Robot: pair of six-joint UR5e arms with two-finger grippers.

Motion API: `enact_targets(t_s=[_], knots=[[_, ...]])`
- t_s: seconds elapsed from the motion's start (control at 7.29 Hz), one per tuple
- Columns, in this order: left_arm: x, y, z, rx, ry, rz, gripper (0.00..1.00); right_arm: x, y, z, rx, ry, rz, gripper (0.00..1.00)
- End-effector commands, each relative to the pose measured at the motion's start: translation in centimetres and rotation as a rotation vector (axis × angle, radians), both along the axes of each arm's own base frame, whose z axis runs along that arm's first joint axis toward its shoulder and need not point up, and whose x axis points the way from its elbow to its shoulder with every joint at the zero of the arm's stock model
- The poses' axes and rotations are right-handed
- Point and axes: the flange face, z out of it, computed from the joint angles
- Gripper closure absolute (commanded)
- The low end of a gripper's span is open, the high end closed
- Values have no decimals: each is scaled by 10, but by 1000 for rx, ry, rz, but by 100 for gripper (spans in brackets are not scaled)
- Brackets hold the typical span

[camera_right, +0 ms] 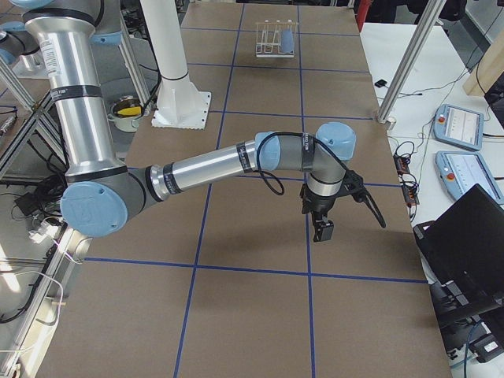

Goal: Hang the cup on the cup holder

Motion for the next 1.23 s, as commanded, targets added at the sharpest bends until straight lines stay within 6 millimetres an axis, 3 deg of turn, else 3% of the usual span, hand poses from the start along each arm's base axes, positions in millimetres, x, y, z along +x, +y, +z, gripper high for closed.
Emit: enact_targets(t_s=[0.0,0.14,0.55,0.82,0.96,1.1], knots=[[-12,1,6,-68,37,-21,2,-3,10,38,-71,0,1,0],[-14,8,7,-74,40,-31,2,-8,18,46,-86,-1,-6,0],[-13,15,-6,-58,63,-25,2,-21,15,40,-74,9,-31,0],[-14,15,0,-64,60,-24,2,-25,17,37,-72,1,-33,0],[-39,22,12,-78,56,-68,2,-41,15,42,-83,1,-61,0],[-46,20,18,-90,49,-84,2,-54,13,41,-79,3,-86,0]])
